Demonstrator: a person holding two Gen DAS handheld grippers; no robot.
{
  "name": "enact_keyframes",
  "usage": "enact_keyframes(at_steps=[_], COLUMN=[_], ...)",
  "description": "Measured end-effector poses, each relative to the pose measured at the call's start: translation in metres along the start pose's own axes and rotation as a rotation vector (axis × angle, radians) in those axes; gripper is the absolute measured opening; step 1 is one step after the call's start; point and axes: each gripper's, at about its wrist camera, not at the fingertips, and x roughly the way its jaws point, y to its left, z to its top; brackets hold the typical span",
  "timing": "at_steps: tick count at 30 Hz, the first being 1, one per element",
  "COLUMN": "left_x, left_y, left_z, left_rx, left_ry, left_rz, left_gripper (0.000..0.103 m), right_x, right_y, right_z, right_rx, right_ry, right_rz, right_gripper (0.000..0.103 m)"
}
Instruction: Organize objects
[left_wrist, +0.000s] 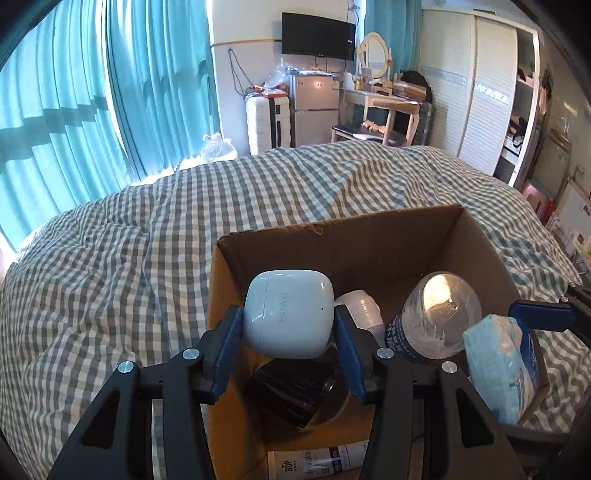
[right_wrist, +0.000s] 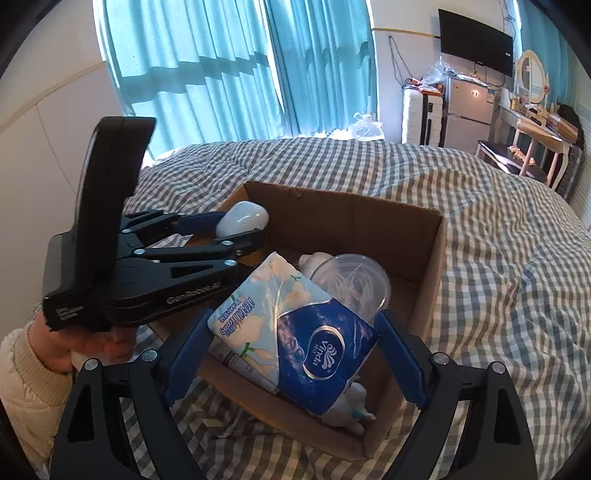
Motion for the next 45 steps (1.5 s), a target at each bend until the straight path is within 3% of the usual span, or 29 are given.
enact_keyframes(at_steps=[6,11,13,15,20,29,40,45], left_x=[0.003,-0.002,-0.008,-0.017,-0.043,-0.117,-0.225,-0.268], left_y=[0.0,0.002,0.002,0.001,-0.001,-0.02,-0.035,-0.04], left_z=[-0.003,-0.007,-0.006,-0.006,-0.004,0.005,-0.007,-0.016], left_rx=[-0.007,-0.02,-0.017,-0.025,-0.029,0.015,0.008,0.005], left_ry=[-0.002,0.004,-0.015,-0.034,-0.059,-0.154,-0.299,-0.373], left_rz=[-0.019,-0.017,-0.002,-0.008,-0.01,0.048,0.129,0.169], left_gripper=[0.051,0.055,0.071,0.078,0.084,0.091,0.102,0.103], right_x=[0.007,-0.001,-0.006,-0.012,-0.034,-0.088,-0.173,-0.218], right_y=[0.01,0.014,0.013,0.01,0.006,0.009,0.043,0.06], right_z=[-0.008,-0.012,-0.013,-0.014,-0.02,-0.013,-0.017,-0.022], right_rx=[-0.046,-0.056,-0.047,-0.032,0.014,0.031,0.03,0.038], right_ry=[0.016,-0.011,-0.022,-0.041,-0.072,-0.165,-0.3,-0.387], right_rz=[0.013,0.014,0.015,-0.01,-0.065,-0.213,-0.267,-0.231], right_gripper=[0.089,0.097,0.098,0.098,0.098,0.098,0.098,0.1])
